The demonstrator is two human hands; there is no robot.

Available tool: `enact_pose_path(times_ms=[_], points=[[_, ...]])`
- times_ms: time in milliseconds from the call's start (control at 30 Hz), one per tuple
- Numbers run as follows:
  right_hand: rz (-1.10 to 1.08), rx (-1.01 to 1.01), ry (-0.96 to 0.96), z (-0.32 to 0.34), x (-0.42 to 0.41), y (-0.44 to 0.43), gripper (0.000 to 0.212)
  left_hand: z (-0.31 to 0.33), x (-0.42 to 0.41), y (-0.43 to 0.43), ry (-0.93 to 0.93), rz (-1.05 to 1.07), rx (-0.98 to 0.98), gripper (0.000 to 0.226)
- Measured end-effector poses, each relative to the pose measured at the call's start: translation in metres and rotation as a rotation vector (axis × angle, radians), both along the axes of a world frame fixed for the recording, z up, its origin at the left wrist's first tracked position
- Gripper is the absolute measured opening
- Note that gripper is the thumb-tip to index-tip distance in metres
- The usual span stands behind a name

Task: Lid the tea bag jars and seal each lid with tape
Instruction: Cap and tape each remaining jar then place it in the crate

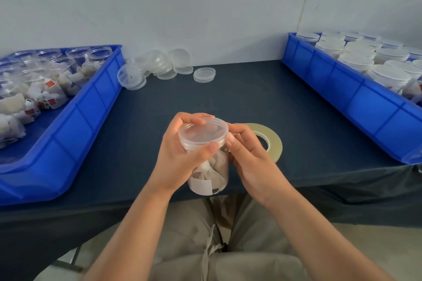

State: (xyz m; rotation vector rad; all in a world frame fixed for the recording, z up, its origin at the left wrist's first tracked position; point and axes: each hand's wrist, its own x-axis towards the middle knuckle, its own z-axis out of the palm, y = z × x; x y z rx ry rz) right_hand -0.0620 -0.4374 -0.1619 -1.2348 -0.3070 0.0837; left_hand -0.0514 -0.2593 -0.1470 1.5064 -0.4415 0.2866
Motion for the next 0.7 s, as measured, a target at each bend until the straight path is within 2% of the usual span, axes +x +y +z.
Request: enact_pose_path(times_ms=[133, 300, 500, 567, 633, 700], points=[[0.036, 0.036, 0.03, 0.001, -0.001, 0.0, 0.029, -0.003, 0.001, 0.001, 0.002, -0.028, -0.031, 0.05], [0.115, 0.232, 0.074, 0.004, -0.003, 0.005, 0.03, -0.002, 0.002, -0.001, 0.02, -0.096, -0.086, 0.053], [0.154, 0.315, 0.156, 0.005, -0.007, 0.009, 0.026, -0.001, 0.001, 0.002, 0.048, -0.124, -0.091, 0.055], [0.101, 0.238, 0.158, 0.005, -0.008, 0.01, 0.02, 0.0, 0.0, 0.004, 0.028, -0.113, -0.074, 0.053], [-0.026, -0.016, 0.037, 0.006, -0.007, 0.008, 0.025, 0.001, -0.001, 0.008, -0.001, -0.066, -0.017, 0.047], [-0.111, -0.323, -0.18, 0.011, -0.006, -0.001, 0.035, 0.0, -0.001, 0.011, -0.015, -0.022, 0.046, 0.046]])
